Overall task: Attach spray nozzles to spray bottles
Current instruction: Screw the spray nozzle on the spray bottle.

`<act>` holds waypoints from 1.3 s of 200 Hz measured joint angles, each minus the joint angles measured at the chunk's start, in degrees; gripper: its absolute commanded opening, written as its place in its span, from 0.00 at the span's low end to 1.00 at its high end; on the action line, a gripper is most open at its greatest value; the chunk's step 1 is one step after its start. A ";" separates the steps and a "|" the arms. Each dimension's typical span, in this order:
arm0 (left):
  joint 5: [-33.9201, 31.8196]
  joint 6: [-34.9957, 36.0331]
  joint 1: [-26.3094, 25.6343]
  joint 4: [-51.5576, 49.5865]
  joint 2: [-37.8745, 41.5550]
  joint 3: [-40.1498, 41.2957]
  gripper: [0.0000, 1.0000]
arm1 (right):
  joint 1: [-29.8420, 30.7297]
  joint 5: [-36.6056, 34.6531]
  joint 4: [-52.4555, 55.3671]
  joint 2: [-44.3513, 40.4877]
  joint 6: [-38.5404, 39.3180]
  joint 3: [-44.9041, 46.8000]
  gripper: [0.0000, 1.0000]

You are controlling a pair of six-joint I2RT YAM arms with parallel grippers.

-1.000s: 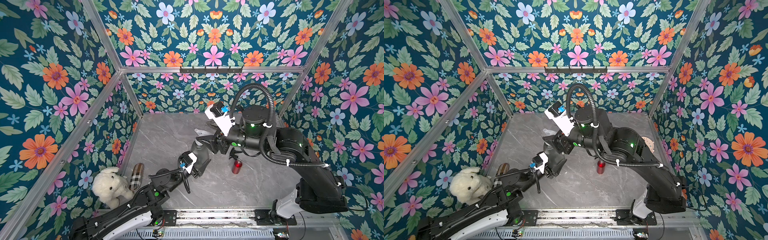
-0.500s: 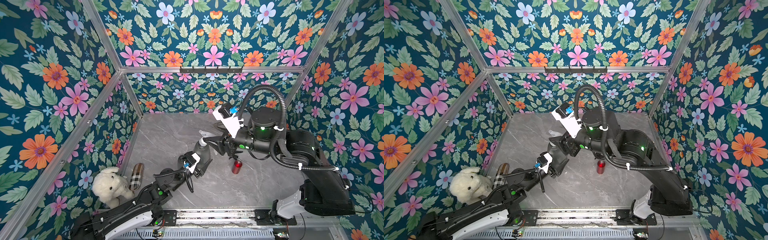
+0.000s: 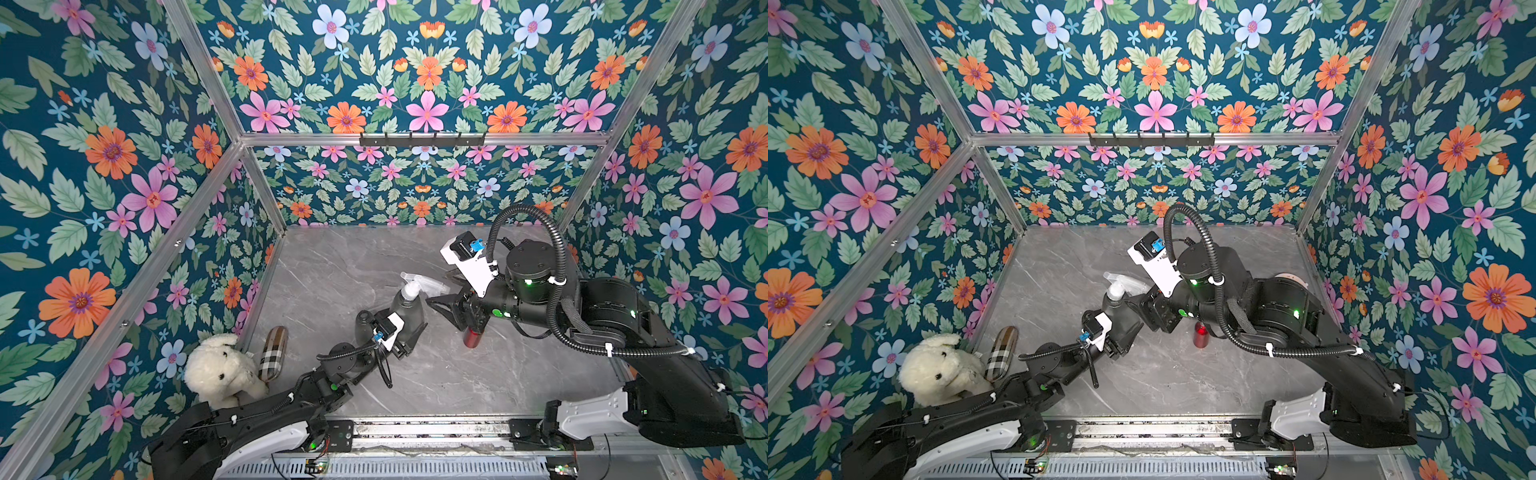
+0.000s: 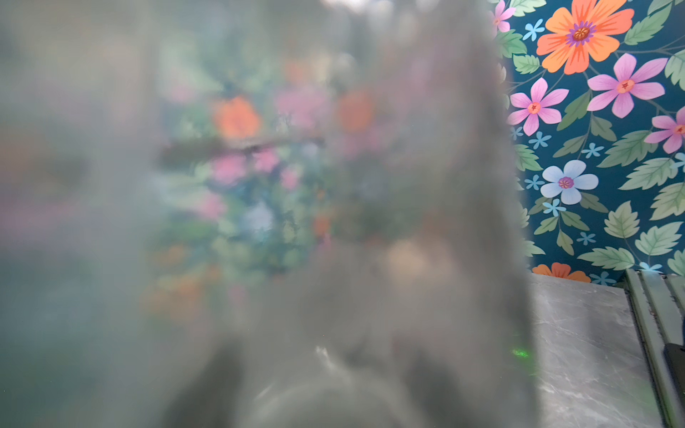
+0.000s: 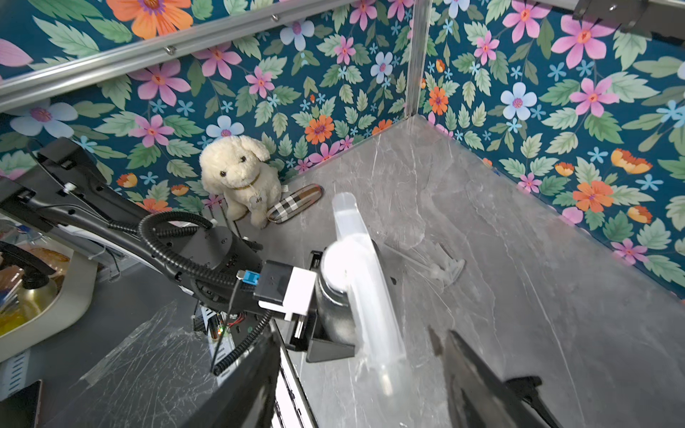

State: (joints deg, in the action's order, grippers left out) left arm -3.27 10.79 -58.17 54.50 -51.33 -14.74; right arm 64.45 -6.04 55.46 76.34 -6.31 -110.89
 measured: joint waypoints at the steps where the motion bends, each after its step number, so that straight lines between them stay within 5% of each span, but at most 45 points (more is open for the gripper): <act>1: 0.00 0.00 0.00 0.09 0.07 0.04 0.00 | -0.04 0.00 0.02 0.00 -0.04 0.02 0.64; 144: -0.79 0.02 0.02 1.20 0.57 2.60 0.00 | -2.73 7.54 3.30 7.65 -2.23 -7.10 0.11; 260: -2.60 -0.87 0.11 0.68 -1.18 2.40 0.00 | 0.13 1.05 17.49 20.41 1.88 -27.17 0.02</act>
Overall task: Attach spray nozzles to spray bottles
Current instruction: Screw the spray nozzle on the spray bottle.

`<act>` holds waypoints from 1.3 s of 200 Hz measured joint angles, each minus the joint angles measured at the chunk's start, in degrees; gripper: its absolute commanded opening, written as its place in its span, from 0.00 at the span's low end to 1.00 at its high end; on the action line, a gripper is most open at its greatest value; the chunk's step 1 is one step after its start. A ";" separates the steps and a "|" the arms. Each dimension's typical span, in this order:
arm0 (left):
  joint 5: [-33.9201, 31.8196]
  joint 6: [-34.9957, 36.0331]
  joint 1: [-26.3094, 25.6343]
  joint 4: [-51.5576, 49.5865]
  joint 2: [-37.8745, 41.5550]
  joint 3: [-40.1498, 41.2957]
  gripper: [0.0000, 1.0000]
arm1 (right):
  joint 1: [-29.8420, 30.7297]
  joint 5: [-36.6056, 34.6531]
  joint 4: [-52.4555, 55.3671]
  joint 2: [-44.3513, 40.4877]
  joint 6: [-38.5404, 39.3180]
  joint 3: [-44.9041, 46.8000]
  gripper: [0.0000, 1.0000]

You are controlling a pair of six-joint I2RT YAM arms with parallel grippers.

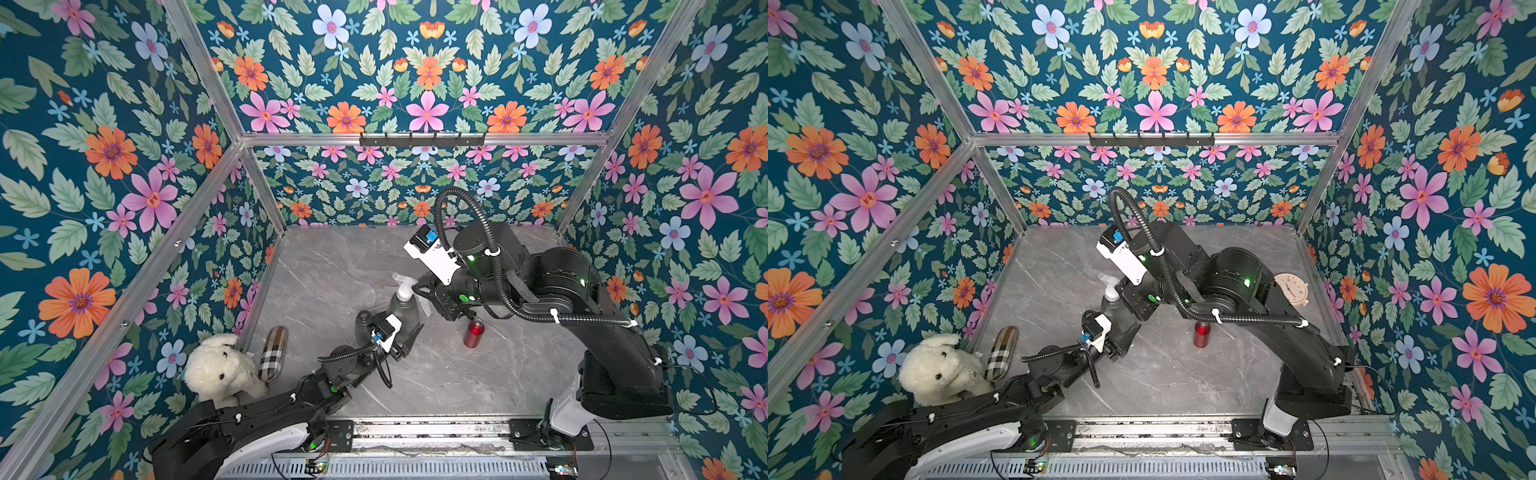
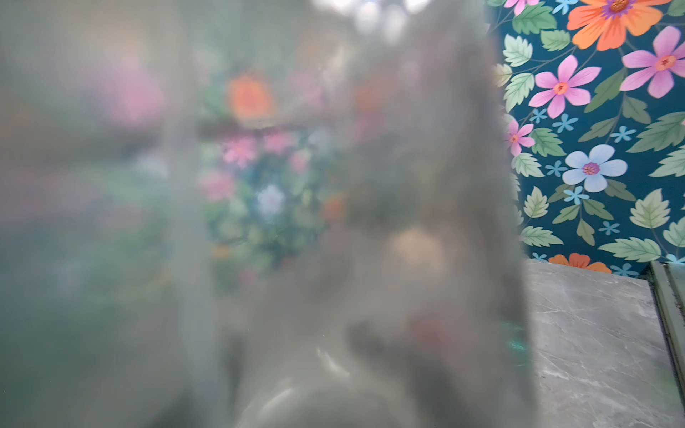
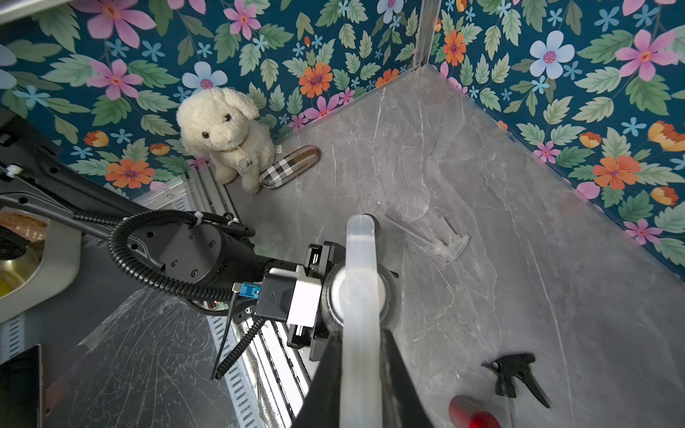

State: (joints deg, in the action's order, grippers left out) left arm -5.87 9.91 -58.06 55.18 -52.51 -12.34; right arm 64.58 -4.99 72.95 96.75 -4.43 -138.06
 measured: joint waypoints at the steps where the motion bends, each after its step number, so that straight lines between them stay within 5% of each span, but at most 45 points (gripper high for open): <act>1: -0.04 -0.04 0.00 -0.02 -0.02 0.00 0.00 | 0.02 -0.07 0.07 0.09 0.04 -0.11 0.02; 87: -1.38 -0.74 0.04 -2.75 -1.22 -0.74 0.00 | 1.36 -4.76 4.92 4.90 2.25 -6.38 0.08; 209: 3.67 0.98 -0.11 -2.36 0.74 0.39 0.00 | 1.49 -5.68 -1.40 3.28 2.95 -4.24 0.45; 260: 3.67 0.92 -0.11 -2.49 1.33 0.39 0.00 | 1.36 -7.23 -7.41 -5.86 3.37 3.04 0.56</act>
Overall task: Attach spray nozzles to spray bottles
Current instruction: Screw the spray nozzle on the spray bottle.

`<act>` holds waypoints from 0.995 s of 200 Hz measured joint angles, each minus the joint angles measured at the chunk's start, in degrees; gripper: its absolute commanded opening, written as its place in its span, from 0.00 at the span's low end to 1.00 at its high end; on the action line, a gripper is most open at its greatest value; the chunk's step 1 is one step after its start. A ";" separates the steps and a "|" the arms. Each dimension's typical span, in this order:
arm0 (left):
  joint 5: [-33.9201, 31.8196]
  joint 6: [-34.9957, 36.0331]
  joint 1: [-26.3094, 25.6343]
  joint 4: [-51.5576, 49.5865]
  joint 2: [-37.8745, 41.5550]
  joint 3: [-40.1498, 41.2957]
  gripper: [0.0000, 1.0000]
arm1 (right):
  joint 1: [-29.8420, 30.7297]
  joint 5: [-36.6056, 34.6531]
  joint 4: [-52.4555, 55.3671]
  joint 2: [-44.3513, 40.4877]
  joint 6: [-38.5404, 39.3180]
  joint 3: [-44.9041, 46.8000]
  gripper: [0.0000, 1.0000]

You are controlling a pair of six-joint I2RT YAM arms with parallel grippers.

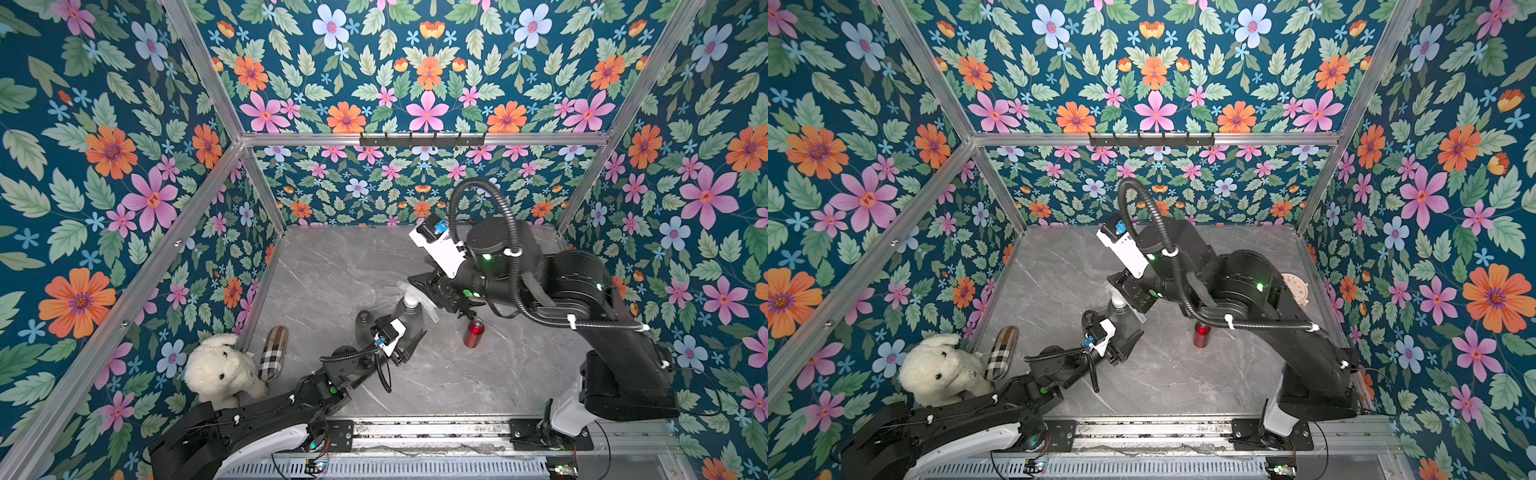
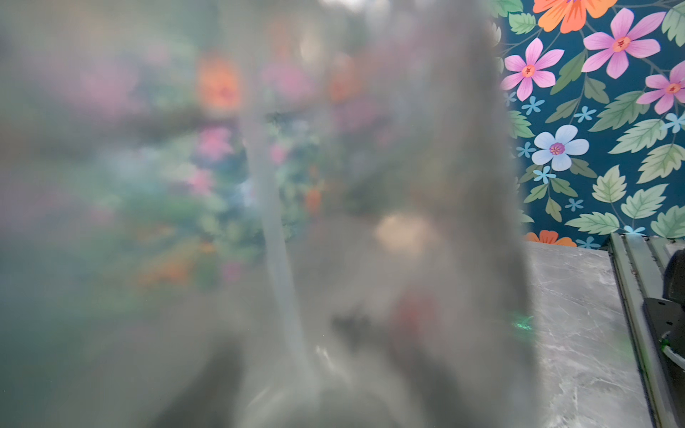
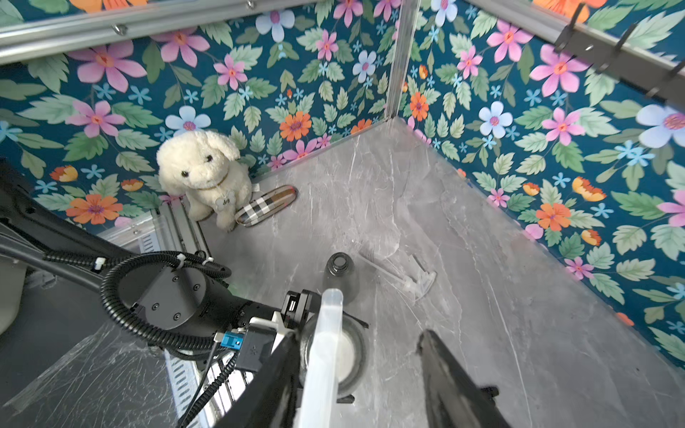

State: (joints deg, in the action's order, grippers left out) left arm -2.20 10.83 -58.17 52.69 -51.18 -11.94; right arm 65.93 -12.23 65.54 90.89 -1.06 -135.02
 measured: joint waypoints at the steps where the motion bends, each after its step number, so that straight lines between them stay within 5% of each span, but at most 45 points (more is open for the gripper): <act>1: 0.00 -0.02 0.00 -0.02 0.02 0.00 0.00 | -0.04 -0.02 -0.17 -0.22 0.00 0.24 0.56; 49: 0.81 -0.85 0.00 -1.09 2.21 -1.70 0.00 | -11.78 6.64 -13.55 -16.41 -3.13 25.57 0.58; 89: 1.29 -1.97 0.00 -4.17 4.31 -3.26 0.00 | -13.46 16.28 -24.35 -24.15 -3.30 43.25 0.60; 199: 0.28 -2.14 0.00 -7.02 4.09 -4.20 0.00 | -11.32 22.53 -30.53 -21.99 -4.50 45.99 0.58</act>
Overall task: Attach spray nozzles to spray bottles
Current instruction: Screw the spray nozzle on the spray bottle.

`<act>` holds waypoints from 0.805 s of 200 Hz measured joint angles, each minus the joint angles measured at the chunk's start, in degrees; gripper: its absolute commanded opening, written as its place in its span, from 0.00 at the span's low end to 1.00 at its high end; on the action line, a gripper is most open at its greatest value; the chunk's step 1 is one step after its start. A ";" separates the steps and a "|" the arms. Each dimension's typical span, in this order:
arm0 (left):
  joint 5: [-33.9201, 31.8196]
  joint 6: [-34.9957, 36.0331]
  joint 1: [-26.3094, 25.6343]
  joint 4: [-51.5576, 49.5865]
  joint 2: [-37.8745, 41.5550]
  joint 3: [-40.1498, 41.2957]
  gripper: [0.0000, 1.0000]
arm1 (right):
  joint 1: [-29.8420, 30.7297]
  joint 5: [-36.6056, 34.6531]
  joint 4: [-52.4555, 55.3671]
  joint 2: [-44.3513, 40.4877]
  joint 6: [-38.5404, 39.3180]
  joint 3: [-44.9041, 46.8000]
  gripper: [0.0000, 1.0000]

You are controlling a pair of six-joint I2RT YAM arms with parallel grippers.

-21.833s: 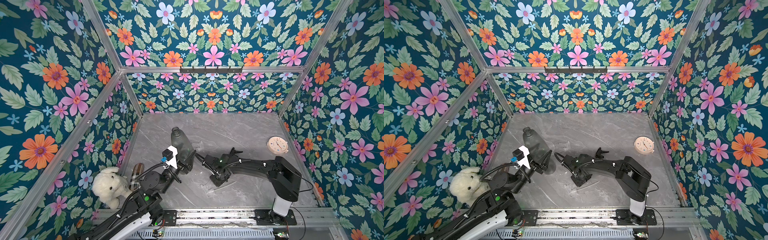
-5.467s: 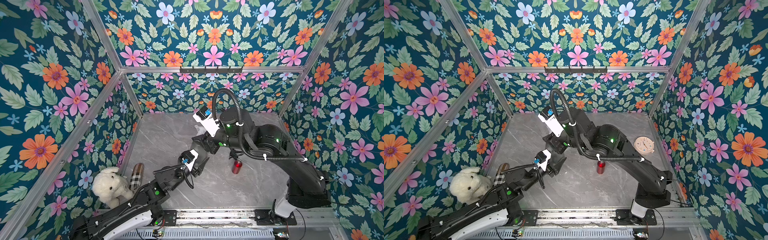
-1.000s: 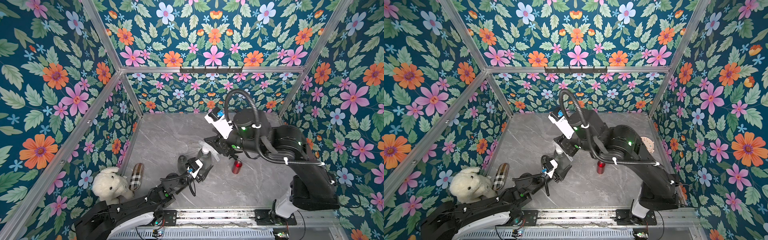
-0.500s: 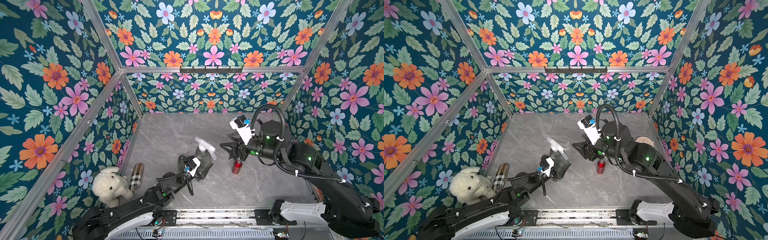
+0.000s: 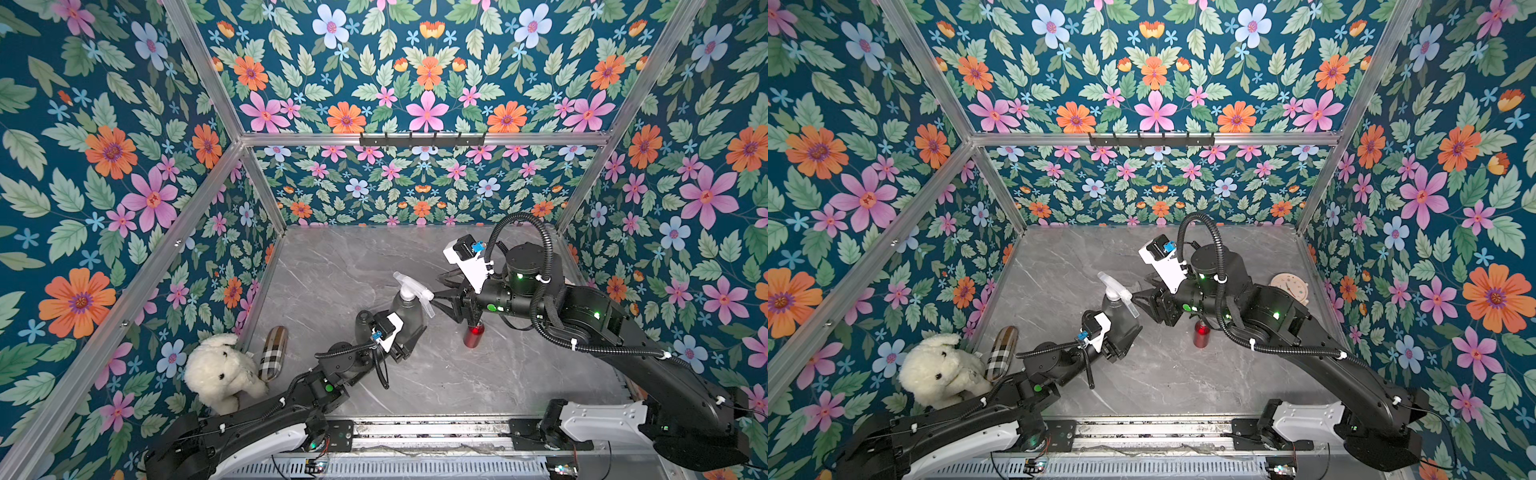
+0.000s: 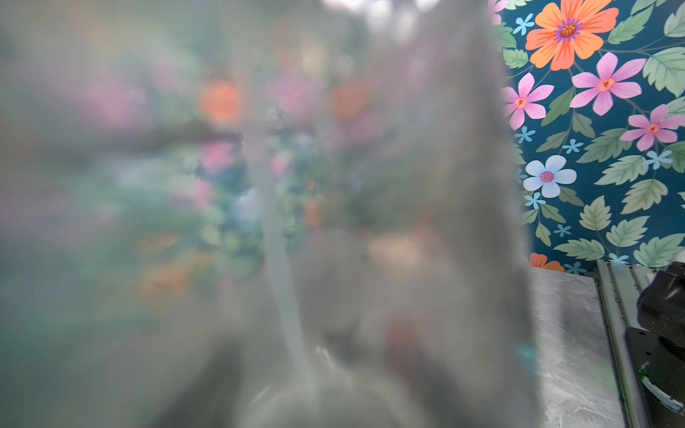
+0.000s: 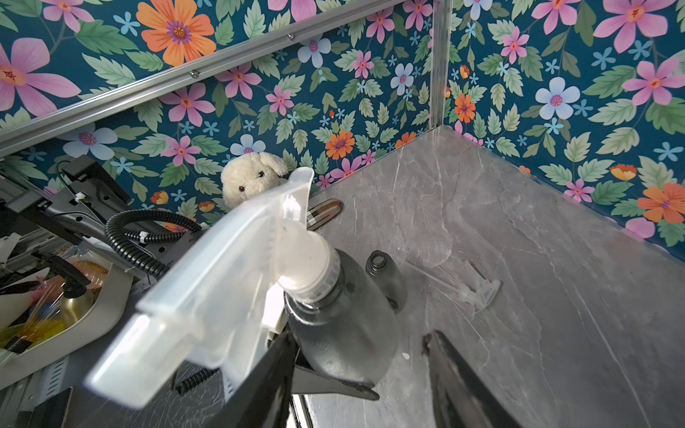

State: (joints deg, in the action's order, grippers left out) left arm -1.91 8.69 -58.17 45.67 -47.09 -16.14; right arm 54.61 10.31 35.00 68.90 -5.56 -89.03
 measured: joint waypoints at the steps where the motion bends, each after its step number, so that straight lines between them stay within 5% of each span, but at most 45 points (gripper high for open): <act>1: -0.02 0.00 0.00 0.00 0.00 0.00 0.00 | 0.07 -0.02 0.00 0.04 0.00 -0.02 0.58; 161: -0.13 0.28 0.00 -1.11 2.45 0.28 0.00 | 6.67 -3.32 1.22 1.79 2.58 -1.01 0.62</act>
State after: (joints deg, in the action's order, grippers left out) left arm -2.04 8.97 -58.17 44.56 -44.64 -15.86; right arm 61.28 6.98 36.23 70.70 -2.98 -90.04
